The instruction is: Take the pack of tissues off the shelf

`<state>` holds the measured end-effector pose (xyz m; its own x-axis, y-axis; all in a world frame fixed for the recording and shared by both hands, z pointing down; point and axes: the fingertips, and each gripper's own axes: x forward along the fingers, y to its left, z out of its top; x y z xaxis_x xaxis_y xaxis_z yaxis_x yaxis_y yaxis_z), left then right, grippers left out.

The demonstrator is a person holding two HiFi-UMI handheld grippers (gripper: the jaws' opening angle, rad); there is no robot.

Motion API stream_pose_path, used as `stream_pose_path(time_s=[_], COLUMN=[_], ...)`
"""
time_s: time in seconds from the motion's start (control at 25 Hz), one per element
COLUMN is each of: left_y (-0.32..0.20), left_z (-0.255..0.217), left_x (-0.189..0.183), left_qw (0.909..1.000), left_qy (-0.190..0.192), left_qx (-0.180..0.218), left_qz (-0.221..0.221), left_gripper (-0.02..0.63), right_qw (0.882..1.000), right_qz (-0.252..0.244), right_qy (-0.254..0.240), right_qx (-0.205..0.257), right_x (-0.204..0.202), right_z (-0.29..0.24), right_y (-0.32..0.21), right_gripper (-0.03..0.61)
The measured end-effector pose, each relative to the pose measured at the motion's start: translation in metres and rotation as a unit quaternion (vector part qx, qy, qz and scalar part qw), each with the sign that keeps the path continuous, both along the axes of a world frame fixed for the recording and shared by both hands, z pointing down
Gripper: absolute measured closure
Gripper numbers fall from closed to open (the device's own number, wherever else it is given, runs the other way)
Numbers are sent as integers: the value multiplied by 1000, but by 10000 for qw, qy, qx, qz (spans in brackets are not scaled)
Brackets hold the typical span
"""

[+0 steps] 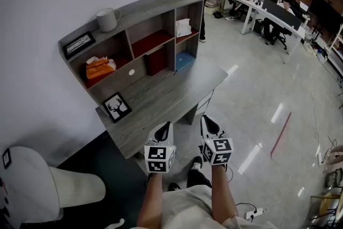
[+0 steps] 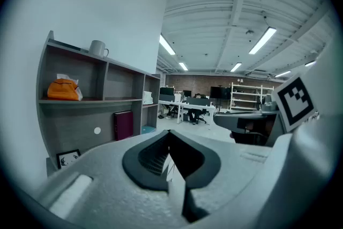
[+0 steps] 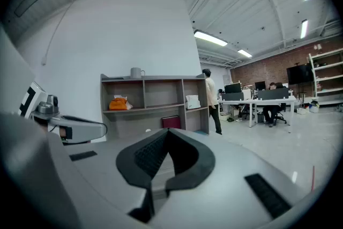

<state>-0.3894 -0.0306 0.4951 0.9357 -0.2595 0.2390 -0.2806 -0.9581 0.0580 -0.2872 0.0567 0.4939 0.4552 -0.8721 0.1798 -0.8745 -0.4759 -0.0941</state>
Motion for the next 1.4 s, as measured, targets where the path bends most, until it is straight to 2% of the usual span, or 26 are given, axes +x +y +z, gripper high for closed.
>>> stream_pose_path(time_s=[0.4, 0.6, 0.72, 0.96, 1.16, 1.4], left_y=[0, -3, -4, -7, -4, 17], left_z=[3, -2, 0, 0, -3, 2], left_x=[18, 41, 63, 114, 163, 230], left_qw=[9997, 9999, 9999, 9998, 9997, 9997], left_qy=[-131, 13, 3, -118, -187, -231], left_qx=[215, 14, -66, -14, 26, 1], left_qz=[-41, -141, -139, -181, -169, -117], left_gripper=[604, 604, 605, 604, 605, 604], right_qw=[10000, 9995, 9987, 9972, 9957, 9940], right_qz=[-1, -78, -217, -362, -516, -481], right_qy=[-31, -228, -351, -628, -687, -679], right_qx=[-7, 214, 295, 160, 331, 713], right_x=[17, 41, 63, 121, 167, 225], right_z=[9, 7, 11, 26, 19, 7], right_y=[-4, -7, -10, -15, -18, -3], right_gripper=[565, 563, 563, 563, 563, 563])
